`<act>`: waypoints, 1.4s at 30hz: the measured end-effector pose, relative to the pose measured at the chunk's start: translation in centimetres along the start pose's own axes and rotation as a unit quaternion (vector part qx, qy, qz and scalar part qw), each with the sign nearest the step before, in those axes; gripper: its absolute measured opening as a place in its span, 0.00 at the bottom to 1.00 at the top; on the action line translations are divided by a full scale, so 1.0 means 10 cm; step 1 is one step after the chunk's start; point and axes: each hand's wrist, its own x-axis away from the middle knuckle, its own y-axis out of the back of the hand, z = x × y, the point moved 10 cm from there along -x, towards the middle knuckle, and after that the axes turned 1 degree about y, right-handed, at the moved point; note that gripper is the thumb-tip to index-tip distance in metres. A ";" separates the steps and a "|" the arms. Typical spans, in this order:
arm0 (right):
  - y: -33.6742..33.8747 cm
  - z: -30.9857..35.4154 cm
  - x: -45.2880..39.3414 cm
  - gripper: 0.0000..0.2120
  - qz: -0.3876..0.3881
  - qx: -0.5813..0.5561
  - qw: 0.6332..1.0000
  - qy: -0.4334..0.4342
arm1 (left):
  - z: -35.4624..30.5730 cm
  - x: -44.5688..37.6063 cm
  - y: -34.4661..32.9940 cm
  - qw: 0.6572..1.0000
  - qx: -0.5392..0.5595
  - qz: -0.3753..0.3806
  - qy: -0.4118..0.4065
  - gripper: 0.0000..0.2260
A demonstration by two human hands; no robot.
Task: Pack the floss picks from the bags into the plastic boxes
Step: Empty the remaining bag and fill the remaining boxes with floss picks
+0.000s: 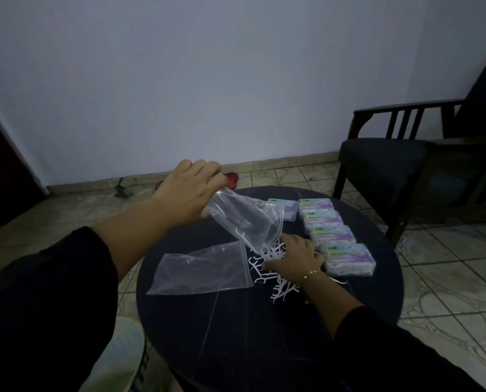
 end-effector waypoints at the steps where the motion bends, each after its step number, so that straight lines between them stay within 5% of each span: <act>1: 0.01 0.03 0.00 0.36 -0.008 0.001 1.000 0.012 | -0.01 0.00 0.00 1.000 0.003 0.000 0.000 0.28; 13: 0.01 -0.05 -0.09 0.09 -0.052 0.011 0.999 -0.014 | -0.01 0.03 -0.01 1.000 0.005 -0.003 -0.007 0.27; 18: 0.04 -0.02 -0.03 0.28 -0.056 -0.007 0.998 0.017 | 0.01 0.04 -0.02 1.000 0.012 -0.003 0.013 0.27; 27: -0.05 0.04 -0.08 0.10 -0.040 -0.028 0.998 0.037 | 0.03 0.07 0.01 0.999 0.028 -0.019 0.025 0.28; 42: 0.09 0.02 0.02 0.18 -0.099 -0.034 0.994 0.007 | -0.13 0.07 -0.09 0.998 0.054 0.012 0.000 0.29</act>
